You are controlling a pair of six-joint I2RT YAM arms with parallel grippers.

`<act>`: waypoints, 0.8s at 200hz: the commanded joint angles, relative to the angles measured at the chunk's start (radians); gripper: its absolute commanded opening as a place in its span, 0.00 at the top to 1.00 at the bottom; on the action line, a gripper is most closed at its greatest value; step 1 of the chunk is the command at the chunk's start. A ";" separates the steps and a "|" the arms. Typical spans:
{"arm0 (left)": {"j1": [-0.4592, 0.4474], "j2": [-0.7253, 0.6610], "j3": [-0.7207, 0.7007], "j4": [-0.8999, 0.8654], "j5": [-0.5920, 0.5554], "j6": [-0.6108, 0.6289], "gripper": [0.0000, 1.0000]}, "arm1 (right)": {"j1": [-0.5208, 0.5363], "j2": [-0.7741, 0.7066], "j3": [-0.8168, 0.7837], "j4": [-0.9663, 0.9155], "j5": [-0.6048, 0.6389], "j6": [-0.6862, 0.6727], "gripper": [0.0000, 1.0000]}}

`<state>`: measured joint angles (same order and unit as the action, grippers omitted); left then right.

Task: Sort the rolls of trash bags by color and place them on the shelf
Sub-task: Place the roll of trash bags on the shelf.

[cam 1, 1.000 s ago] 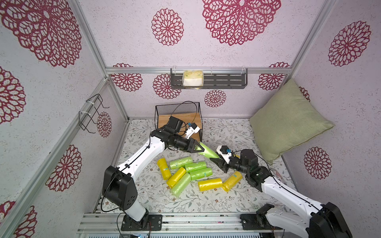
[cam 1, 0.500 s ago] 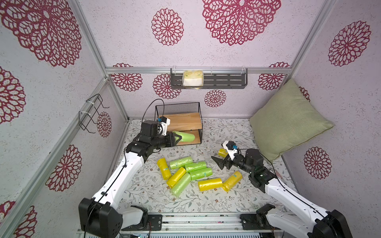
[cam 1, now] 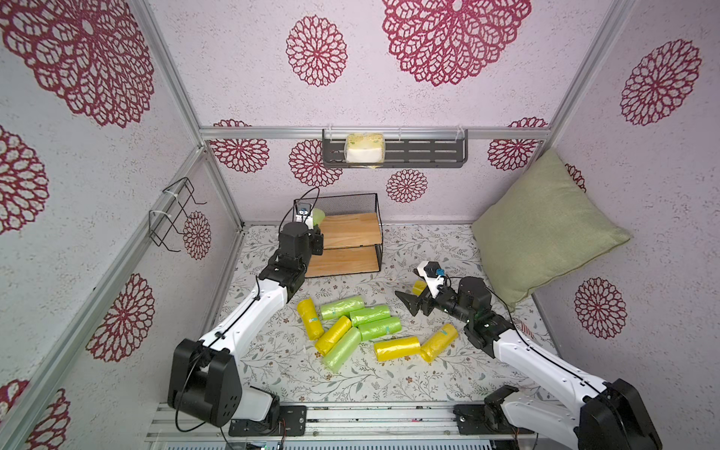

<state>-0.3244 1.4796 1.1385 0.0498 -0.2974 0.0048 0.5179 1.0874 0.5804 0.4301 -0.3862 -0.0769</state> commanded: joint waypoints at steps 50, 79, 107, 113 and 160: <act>0.005 0.177 0.158 0.018 -0.064 0.421 0.76 | 0.000 -0.028 -0.024 0.075 -0.015 0.049 0.04; 0.007 0.232 0.178 0.028 -0.138 0.529 0.72 | -0.001 -0.017 -0.022 0.082 -0.022 0.051 0.03; 0.009 0.263 0.174 0.050 -0.211 0.623 0.68 | 0.000 -0.012 -0.024 0.084 -0.022 0.052 0.04; 0.008 0.267 0.168 0.058 -0.224 0.635 0.66 | -0.001 -0.009 -0.026 0.086 -0.022 0.052 0.04; 0.008 0.265 0.117 0.078 -0.253 0.661 0.57 | -0.001 0.009 -0.034 0.106 -0.025 0.060 0.04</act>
<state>-0.3199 1.7508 1.2808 0.0891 -0.5137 0.6281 0.5179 1.0912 0.5617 0.4854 -0.3973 -0.0410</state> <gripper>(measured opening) 0.418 0.964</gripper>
